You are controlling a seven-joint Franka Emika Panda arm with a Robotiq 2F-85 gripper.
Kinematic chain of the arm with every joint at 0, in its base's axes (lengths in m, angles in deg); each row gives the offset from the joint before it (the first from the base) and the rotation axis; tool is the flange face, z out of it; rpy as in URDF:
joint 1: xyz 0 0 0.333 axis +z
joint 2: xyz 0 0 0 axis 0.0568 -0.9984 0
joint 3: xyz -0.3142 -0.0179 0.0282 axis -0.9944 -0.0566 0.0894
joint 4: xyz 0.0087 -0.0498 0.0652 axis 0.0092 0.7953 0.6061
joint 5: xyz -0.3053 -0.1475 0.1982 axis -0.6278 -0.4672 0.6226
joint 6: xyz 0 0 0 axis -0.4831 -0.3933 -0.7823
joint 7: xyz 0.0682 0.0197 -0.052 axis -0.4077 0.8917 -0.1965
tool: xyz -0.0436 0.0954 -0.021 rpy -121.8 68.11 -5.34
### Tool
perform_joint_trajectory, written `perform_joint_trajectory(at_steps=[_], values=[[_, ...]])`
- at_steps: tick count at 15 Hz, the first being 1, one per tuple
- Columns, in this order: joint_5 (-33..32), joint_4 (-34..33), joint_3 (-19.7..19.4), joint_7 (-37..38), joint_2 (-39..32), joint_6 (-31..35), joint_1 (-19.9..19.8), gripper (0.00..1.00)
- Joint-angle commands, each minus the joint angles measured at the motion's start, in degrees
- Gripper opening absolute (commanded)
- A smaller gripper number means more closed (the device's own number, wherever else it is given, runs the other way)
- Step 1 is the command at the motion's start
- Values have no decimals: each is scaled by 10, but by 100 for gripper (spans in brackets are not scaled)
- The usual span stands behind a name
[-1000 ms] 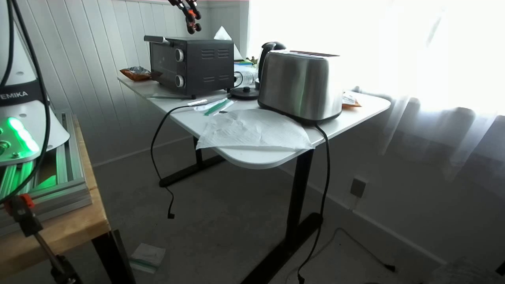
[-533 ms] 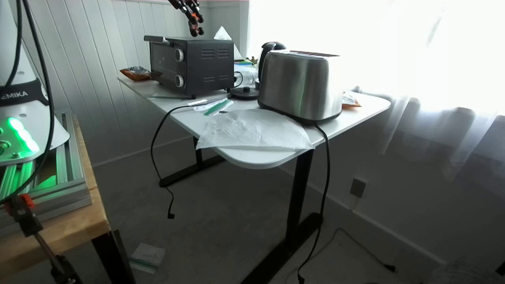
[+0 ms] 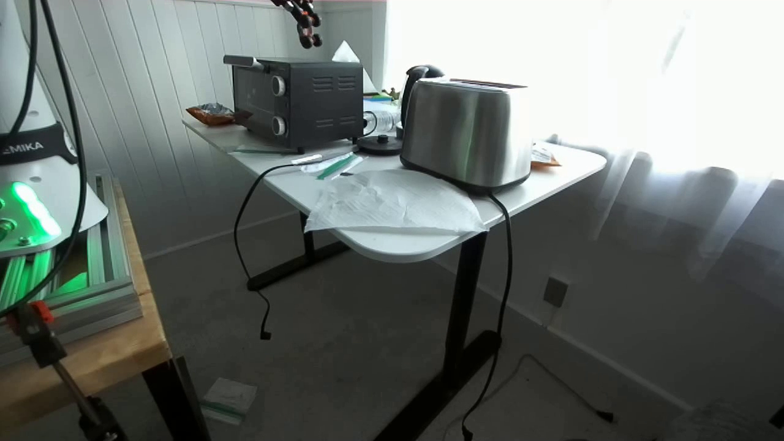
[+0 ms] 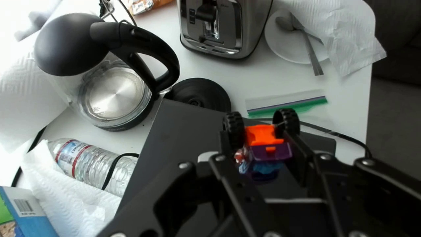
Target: Lift the toy car, put it on top of the oven and turn it upside down
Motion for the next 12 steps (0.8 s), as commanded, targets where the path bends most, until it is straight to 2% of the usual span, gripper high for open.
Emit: perform_joint_trajectory(at_steps=[1,3,4,12], values=[[-4,-20,0,11,-12,-30,8,19],[16,-21,0,18,-14,-25,6,19],[6,-32,8,60,-52,-21,19,19],[3,-86,23,175,-150,-25,62,19]])
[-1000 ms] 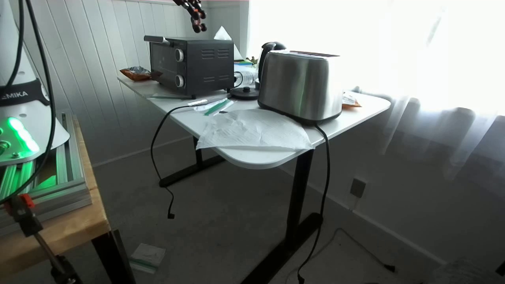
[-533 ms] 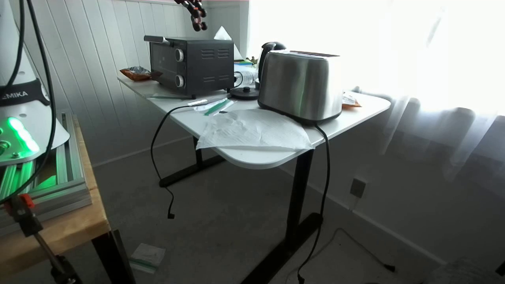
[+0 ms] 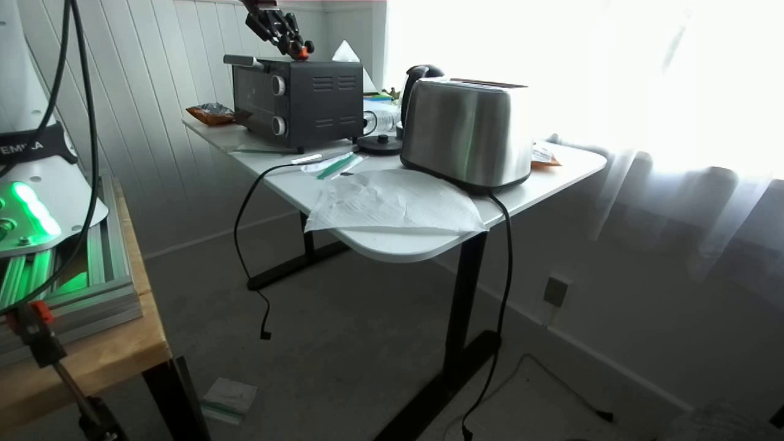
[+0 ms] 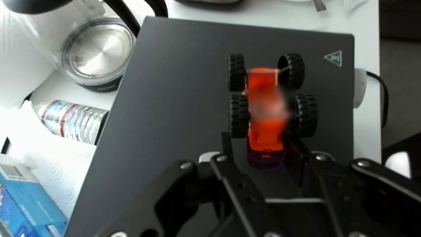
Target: Lift the toy car, put it on top of the oven and turn it upside down
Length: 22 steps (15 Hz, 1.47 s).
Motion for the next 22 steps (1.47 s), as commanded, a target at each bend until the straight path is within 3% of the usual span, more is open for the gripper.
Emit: perform_joint_trajectory(at_steps=[1,4,5,7,10,16,22], values=[[0,-53,3,42,-58,-17,20,19],[-4,-74,1,49,-68,-26,23,19],[-4,-78,0,52,-68,-20,21,69],[-5,-82,-1,53,-65,-13,18,75],[6,-91,-3,46,-56,-1,10,96],[59,-113,-7,25,-21,18,-21,100],[159,-131,-28,94,22,9,-47,100]])
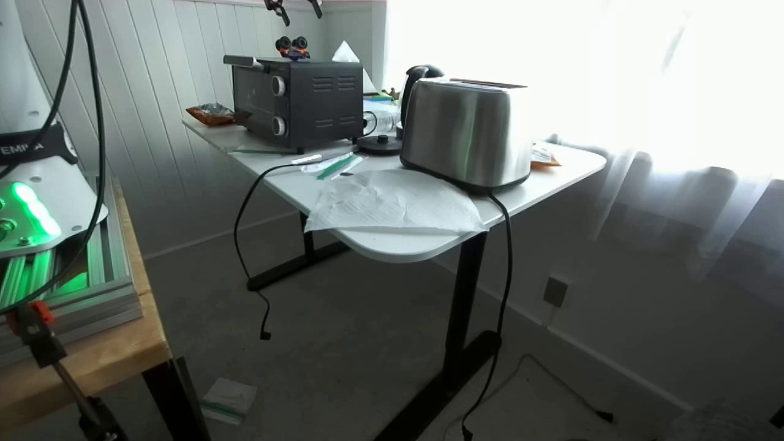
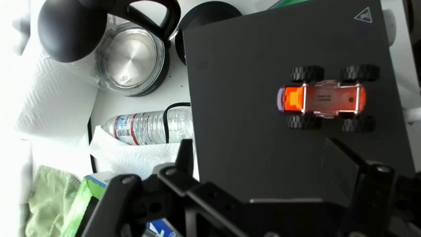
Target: Lift the toy car, put it on top of the oven and turn it upside down
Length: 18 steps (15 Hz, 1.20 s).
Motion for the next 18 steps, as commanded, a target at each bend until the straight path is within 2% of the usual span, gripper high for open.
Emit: perform_joint_trajectory(at_steps=[1,10,18], values=[[71,1,-15,45,35,-1,-14,100],[226,62,-45,141,130,34,-51,100],[309,204,-77,117,243,131,-63,100]])
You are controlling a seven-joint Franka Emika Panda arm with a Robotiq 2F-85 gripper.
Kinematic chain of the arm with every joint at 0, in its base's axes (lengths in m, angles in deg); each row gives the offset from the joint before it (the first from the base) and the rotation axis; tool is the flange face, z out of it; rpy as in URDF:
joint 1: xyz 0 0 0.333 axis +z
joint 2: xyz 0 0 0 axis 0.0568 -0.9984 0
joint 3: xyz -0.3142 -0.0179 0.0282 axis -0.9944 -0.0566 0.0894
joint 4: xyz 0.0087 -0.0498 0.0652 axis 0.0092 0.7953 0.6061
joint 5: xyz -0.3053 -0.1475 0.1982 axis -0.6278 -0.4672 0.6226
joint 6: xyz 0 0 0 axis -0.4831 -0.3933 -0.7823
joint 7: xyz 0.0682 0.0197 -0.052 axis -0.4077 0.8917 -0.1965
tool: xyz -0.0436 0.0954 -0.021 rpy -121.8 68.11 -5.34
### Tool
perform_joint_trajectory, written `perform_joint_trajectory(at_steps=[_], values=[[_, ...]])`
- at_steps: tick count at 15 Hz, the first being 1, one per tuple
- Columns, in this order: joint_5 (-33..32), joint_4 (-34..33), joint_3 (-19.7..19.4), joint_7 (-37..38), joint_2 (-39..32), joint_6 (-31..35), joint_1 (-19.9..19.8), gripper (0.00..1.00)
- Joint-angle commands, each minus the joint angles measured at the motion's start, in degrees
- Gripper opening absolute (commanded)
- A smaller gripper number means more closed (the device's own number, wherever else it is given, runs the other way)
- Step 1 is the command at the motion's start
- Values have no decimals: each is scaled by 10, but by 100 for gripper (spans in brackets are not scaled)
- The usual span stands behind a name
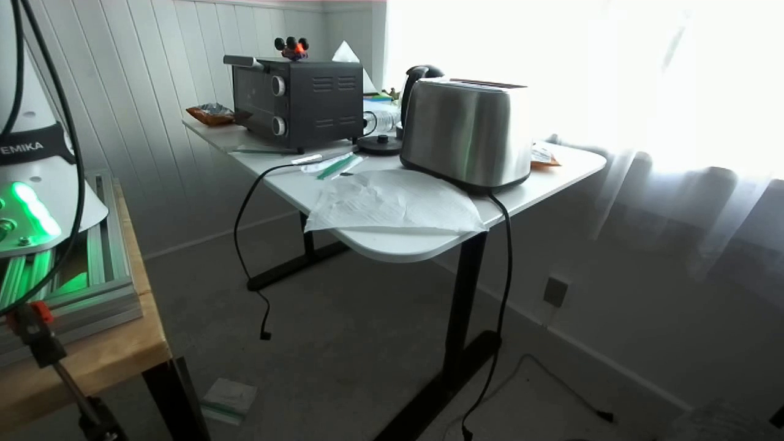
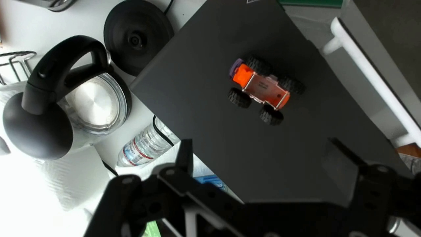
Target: Lift the toy car, put it on top of the oven and turn it upside down
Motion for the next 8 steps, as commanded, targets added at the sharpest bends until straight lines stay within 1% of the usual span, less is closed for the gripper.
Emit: perform_joint_trajectory(at_steps=[1,2,3,8], values=[[40,96,-16,-15,77,51,-4,100],[15,34,-10,-2,26,18,1,100],[16,43,-12,-3,33,21,1,100],[16,38,-12,-3,26,21,1,100]])
